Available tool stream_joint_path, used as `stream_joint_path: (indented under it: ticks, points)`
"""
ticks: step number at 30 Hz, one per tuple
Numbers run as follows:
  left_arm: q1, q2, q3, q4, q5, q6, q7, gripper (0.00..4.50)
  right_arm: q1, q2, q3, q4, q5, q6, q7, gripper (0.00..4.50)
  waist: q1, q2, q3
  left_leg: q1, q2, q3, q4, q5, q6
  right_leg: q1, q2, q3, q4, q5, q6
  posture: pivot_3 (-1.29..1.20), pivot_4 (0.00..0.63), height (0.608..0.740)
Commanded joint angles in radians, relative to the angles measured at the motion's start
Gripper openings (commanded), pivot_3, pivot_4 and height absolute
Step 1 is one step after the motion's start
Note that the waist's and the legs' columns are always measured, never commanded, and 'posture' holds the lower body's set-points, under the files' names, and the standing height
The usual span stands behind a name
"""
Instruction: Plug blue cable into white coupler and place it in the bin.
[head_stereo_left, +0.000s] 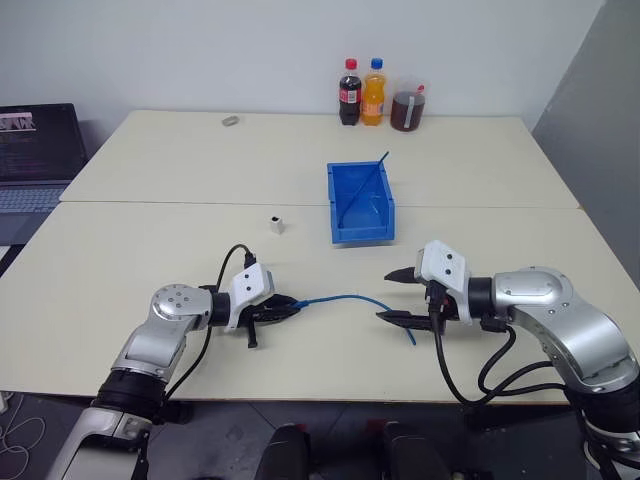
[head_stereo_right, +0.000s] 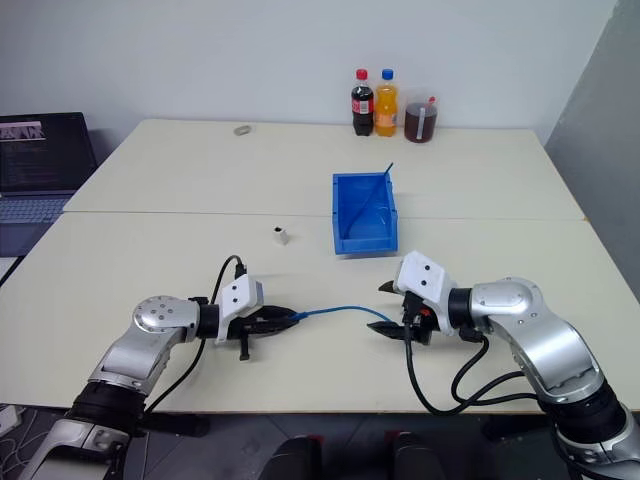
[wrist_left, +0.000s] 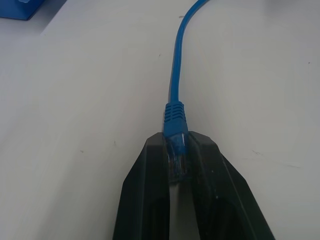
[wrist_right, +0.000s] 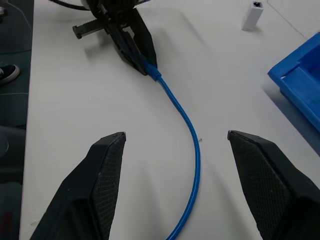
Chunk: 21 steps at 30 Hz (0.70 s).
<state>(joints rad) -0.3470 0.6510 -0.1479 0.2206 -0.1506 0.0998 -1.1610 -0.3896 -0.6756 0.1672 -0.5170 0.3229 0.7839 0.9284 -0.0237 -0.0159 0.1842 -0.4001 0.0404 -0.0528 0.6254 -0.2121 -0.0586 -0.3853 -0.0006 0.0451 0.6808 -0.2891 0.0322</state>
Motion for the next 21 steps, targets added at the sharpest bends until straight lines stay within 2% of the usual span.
stream_joint_path:
  ticks: [1,7,12,21]
  points:
    - [0.028,-0.020,0.014,-0.044,-0.037,0.057,0.017,0.27,0.030,0.023,-0.056,-0.050,0.083,0.015,-0.014,3.47,0.000,0.000,0.000,0.000,0.000,0.000,0.000,0.000,0.000,0.000,0.000,0.000,0.000,0.000,0.000,0.00,0.150,0.740]
    - [-0.011,-0.055,0.096,-0.176,-0.172,0.177,0.039,0.27,0.098,0.113,-0.127,-0.094,0.230,0.066,-0.073,3.47,-0.002,-0.004,0.002,-0.003,0.001,-0.001,0.000,0.000,0.000,-0.002,0.001,-0.001,0.000,0.000,0.000,0.00,0.150,0.740]
    - [-0.057,-0.048,0.154,-0.325,-0.376,0.426,0.031,0.27,0.164,0.225,-0.201,-0.122,0.389,0.130,-0.172,3.47,-0.007,-0.005,0.003,-0.003,0.004,-0.001,0.000,0.000,0.000,-0.003,0.004,-0.001,0.000,0.000,0.000,0.00,0.150,0.740]
    - [-0.129,-0.069,0.202,-0.432,-0.545,0.618,0.113,0.27,0.141,0.330,-0.231,-0.099,0.518,0.185,-0.349,3.47,-0.009,-0.005,0.003,-0.002,0.005,-0.001,-0.001,0.000,0.000,-0.003,0.006,0.000,0.000,0.000,-0.001,0.00,0.150,0.740]
